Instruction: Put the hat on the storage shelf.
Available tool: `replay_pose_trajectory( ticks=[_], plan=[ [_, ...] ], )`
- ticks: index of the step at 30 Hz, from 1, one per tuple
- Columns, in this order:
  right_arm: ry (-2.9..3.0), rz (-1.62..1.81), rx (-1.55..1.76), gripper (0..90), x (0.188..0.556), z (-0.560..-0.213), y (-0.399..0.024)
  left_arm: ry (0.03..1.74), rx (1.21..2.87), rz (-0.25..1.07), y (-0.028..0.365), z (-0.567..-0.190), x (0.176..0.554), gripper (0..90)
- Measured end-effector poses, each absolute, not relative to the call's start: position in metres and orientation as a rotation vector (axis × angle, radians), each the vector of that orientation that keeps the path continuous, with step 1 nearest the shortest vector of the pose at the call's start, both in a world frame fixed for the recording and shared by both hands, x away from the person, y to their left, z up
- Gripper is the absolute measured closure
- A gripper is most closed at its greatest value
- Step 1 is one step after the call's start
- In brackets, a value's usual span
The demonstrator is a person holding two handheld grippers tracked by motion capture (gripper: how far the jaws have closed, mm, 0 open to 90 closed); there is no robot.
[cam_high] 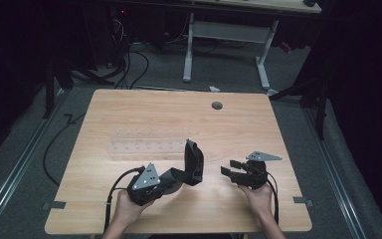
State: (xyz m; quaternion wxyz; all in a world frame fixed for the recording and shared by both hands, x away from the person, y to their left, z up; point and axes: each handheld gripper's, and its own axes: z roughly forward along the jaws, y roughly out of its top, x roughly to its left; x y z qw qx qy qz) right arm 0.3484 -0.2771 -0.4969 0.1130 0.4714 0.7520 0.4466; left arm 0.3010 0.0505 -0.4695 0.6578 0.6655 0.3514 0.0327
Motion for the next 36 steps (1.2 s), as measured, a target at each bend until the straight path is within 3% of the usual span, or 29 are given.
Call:
replay_pose_trajectory(
  ticks=[9, 36],
  plan=[
    [2.139, 1.016, 1.380, 40.6, 0.351, -0.520, -0.281, 0.838, 1.452, 0.091, 0.063, -0.465, 0.306, 86.1],
    [2.084, 0.881, 1.423, 37.9, 0.355, -0.531, -0.287, 0.951, 1.277, 0.149, 0.107, -0.451, 0.317, 86.0]
  ],
)
